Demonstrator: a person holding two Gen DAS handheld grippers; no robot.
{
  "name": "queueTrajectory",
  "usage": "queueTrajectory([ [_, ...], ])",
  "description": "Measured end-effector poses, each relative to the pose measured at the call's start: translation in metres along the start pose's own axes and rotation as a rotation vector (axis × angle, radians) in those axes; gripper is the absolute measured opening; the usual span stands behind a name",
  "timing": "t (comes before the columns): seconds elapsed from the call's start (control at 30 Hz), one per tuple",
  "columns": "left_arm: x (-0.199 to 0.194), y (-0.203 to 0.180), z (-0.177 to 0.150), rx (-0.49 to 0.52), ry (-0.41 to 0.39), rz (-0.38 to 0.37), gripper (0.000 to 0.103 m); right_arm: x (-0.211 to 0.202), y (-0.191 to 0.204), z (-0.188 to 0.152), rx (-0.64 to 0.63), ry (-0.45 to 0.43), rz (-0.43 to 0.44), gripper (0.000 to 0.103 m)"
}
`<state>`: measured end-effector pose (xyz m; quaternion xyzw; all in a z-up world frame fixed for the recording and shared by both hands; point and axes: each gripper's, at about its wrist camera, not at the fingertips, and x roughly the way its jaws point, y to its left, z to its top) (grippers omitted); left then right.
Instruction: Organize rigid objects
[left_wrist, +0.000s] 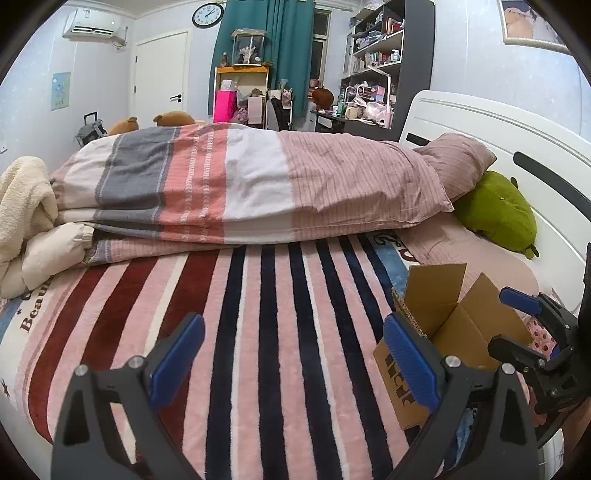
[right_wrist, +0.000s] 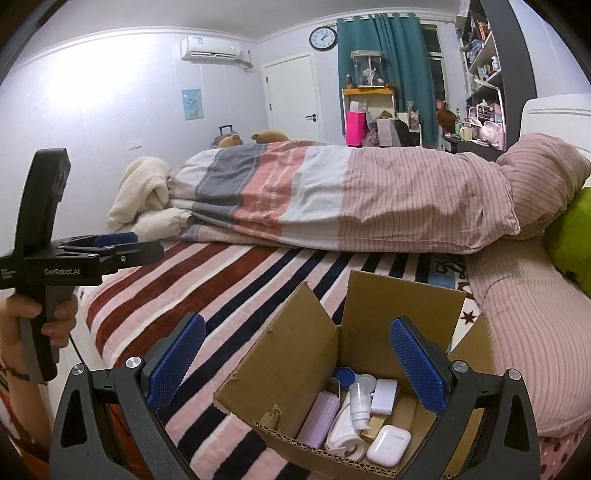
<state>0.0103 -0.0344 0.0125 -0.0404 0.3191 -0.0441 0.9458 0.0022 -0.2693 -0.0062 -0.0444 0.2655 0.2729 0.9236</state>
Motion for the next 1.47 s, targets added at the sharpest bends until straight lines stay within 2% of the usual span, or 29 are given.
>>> queueTrajectory([
  [1.47, 0.0004, -0.0003, 0.0001, 0.004, 0.004, 0.009, 0.096, 0.0017, 0.0014, -0.0033, 0.020, 0.008, -0.009, 0.101],
])
